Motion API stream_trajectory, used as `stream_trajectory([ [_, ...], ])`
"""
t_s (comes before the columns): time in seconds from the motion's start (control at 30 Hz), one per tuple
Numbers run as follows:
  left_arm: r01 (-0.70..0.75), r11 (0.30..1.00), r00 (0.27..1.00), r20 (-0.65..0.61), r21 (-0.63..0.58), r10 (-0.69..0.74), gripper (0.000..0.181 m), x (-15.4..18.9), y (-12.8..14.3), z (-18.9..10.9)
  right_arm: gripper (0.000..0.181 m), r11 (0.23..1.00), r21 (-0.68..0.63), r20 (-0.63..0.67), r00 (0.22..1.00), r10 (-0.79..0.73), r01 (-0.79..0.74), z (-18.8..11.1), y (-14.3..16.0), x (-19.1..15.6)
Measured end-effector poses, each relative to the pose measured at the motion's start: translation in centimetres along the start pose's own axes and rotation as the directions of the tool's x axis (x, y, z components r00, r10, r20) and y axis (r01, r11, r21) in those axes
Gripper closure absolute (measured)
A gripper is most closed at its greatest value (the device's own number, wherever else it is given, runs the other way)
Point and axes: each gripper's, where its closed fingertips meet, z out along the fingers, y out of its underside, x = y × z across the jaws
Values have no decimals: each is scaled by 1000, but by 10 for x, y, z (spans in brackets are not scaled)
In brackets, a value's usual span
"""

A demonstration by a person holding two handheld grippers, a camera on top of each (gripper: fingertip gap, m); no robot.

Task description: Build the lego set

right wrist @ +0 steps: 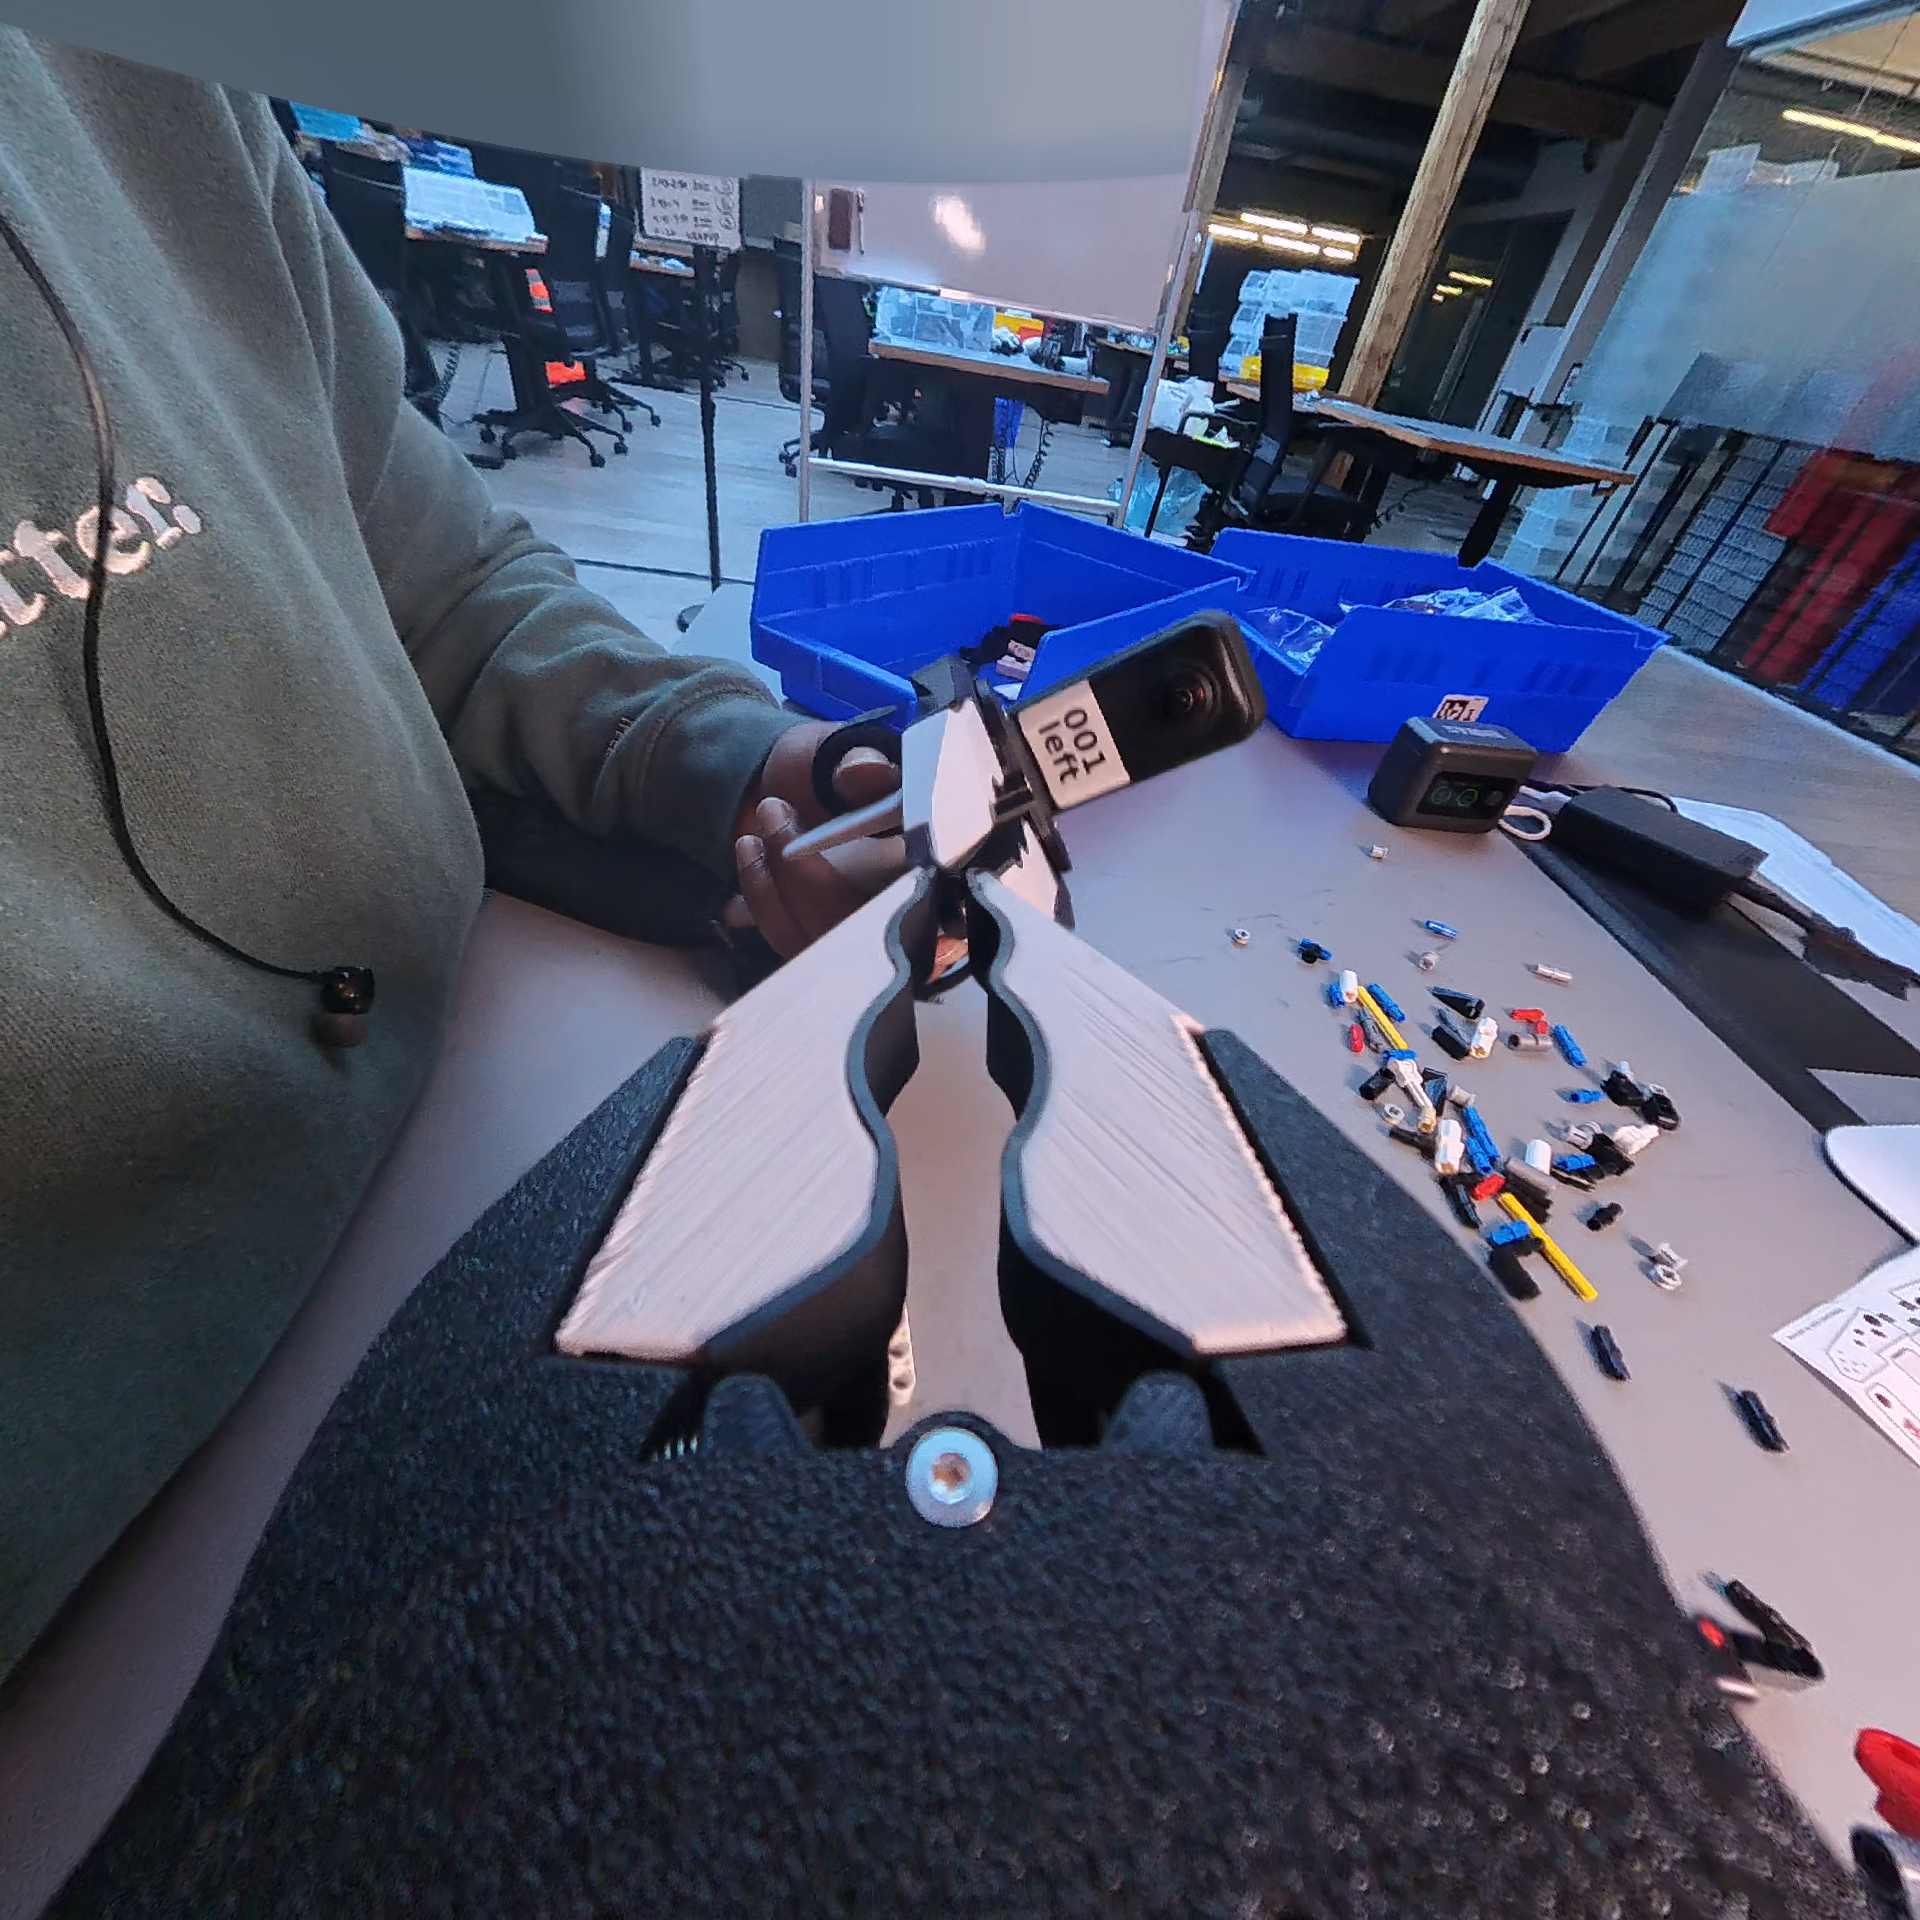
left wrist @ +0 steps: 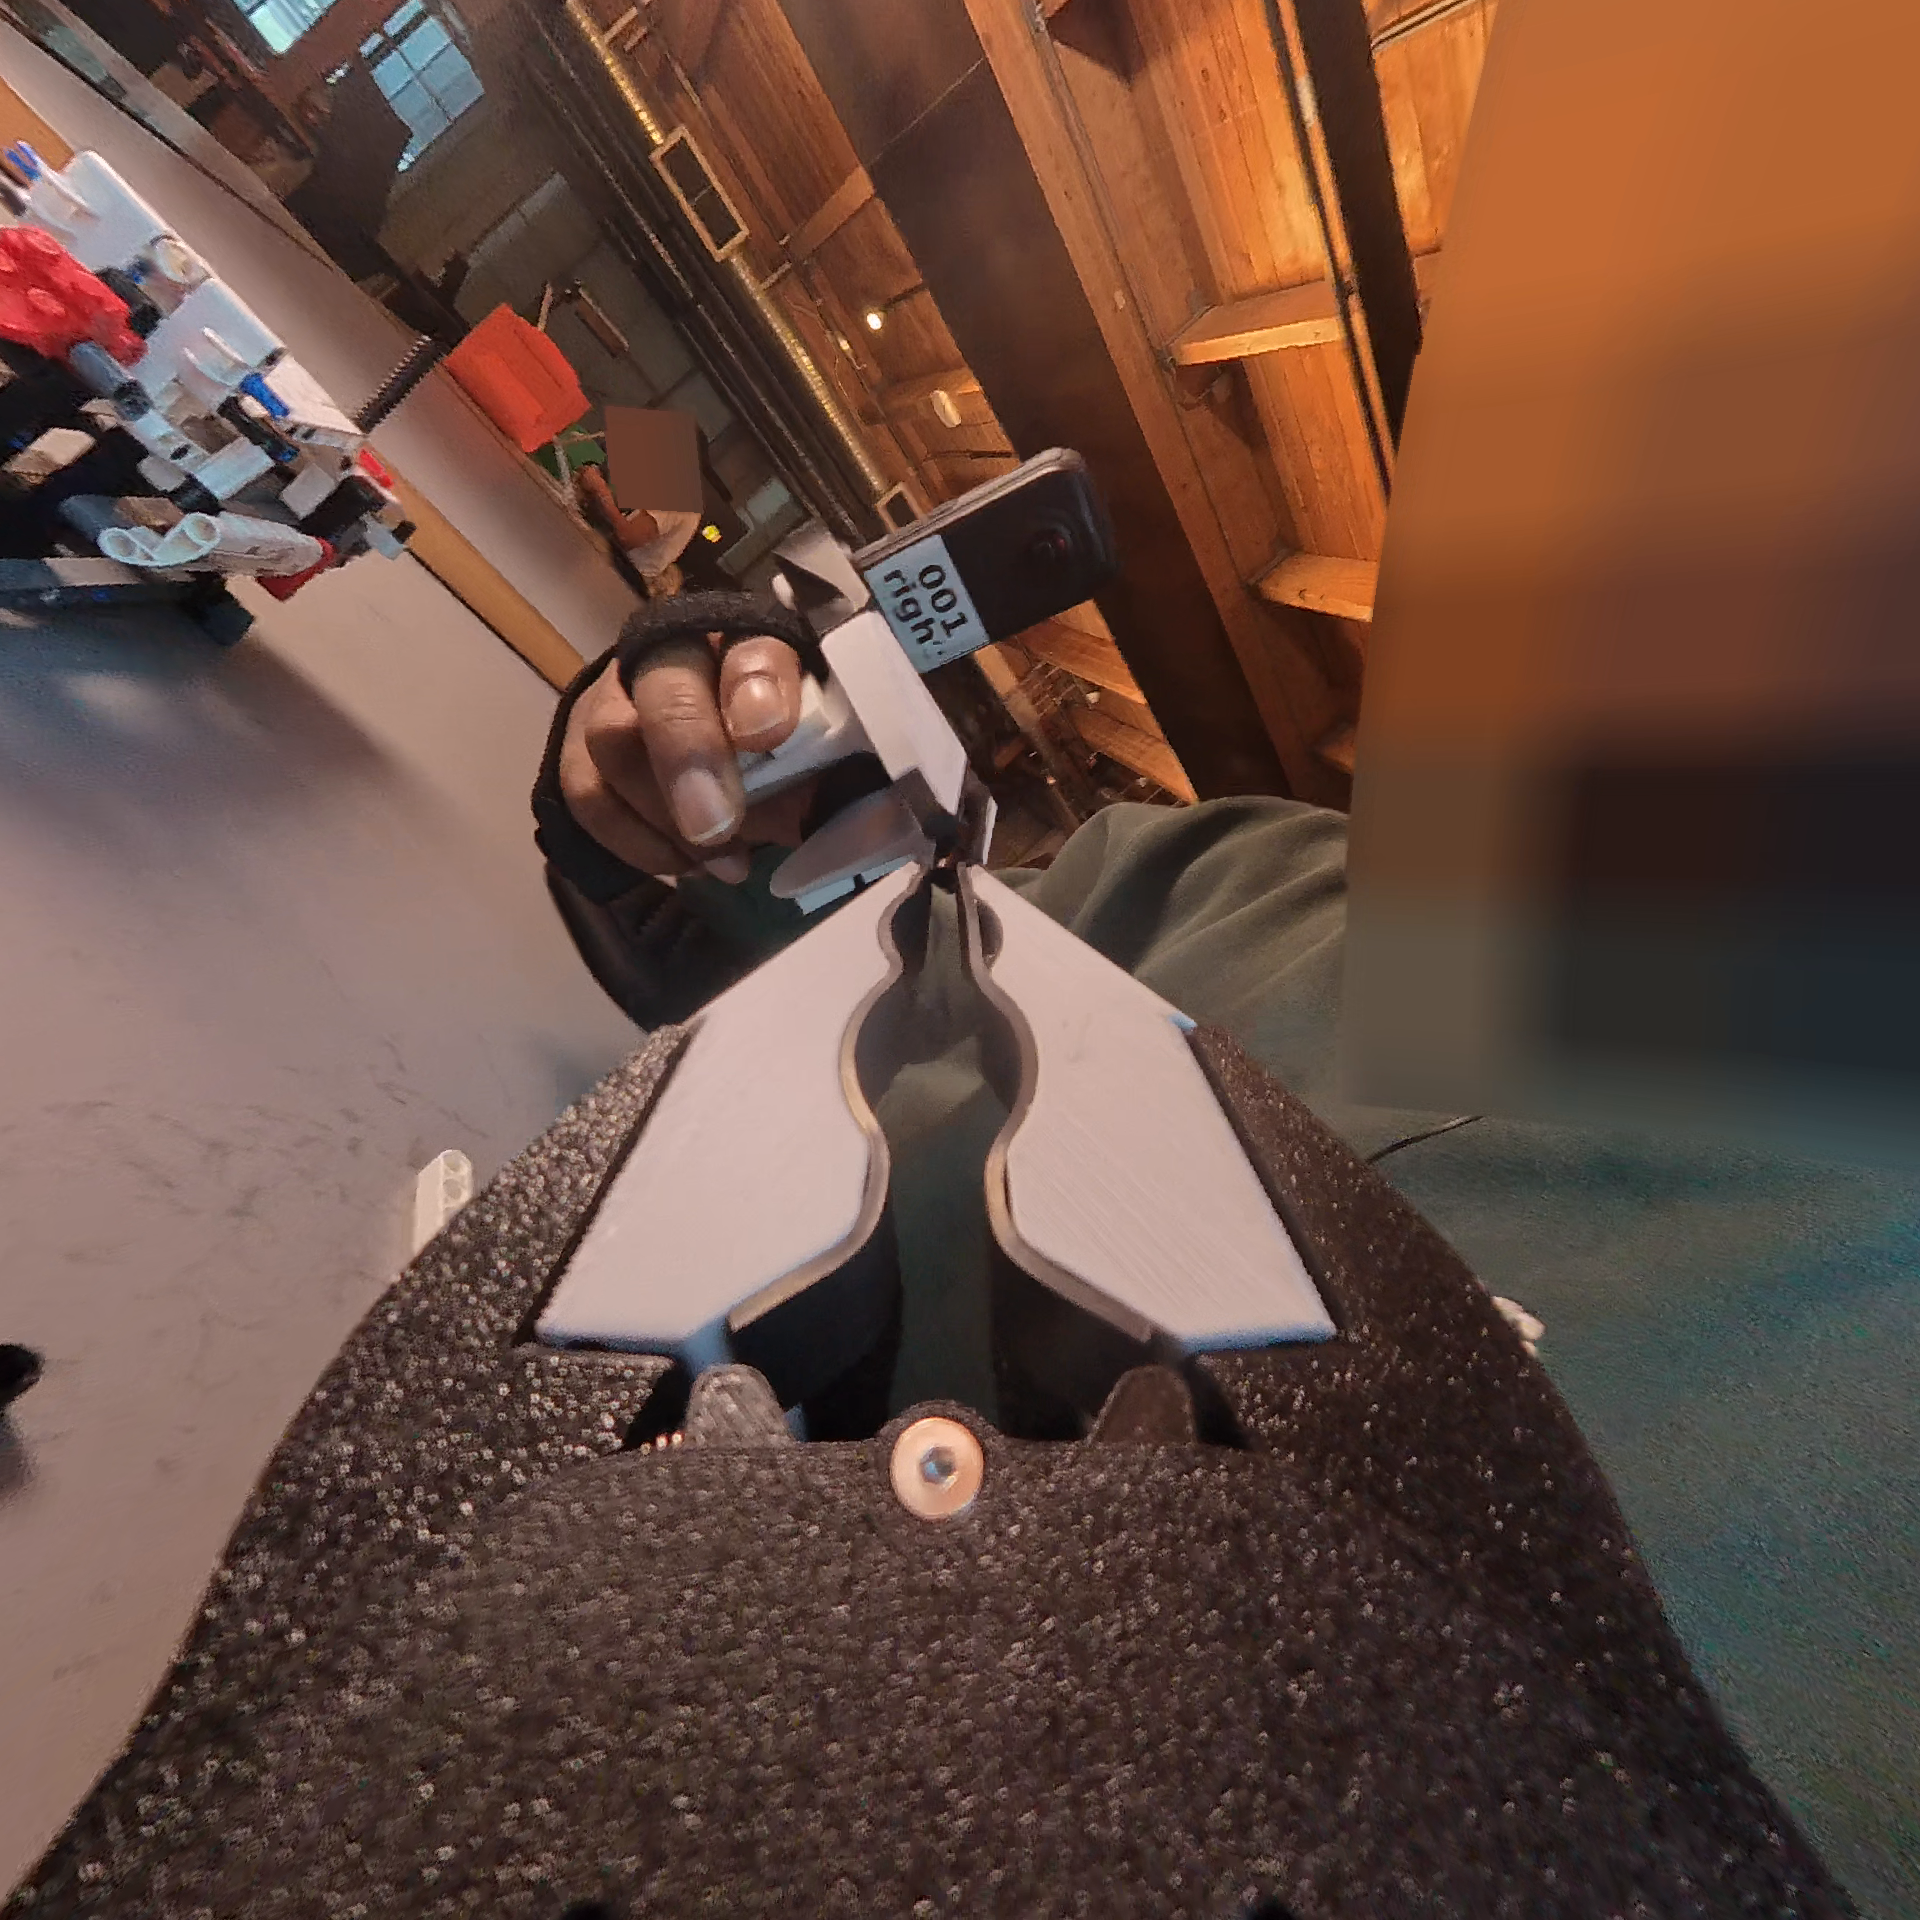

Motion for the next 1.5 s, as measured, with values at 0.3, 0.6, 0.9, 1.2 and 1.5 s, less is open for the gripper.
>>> stream_trajectory([
  [0.3,-287,706,623,434,-647,651,152,-79,43,-45,177,917,-398,41,998,57,-36,-17,81,2],
  [0.6,-204,580,585,377,-788,718,151,-97,74,-54,177,865,-502,78,995,65,-17,-14,109,-8],
  [0.9,-220,507,491,355,-833,796,166,-107,72,-59,177,869,-494,69,997,42,-3,-13,108,-8],
  [1.2,-233,469,473,322,-852,820,175,-108,72,-59,177,882,-472,63,997,35,-1,-15,100,-7],
  [1.5,-252,457,484,297,-853,823,175,-106,73,-60,177,892,-451,79,995,64,-21,-10,99,-9],
])
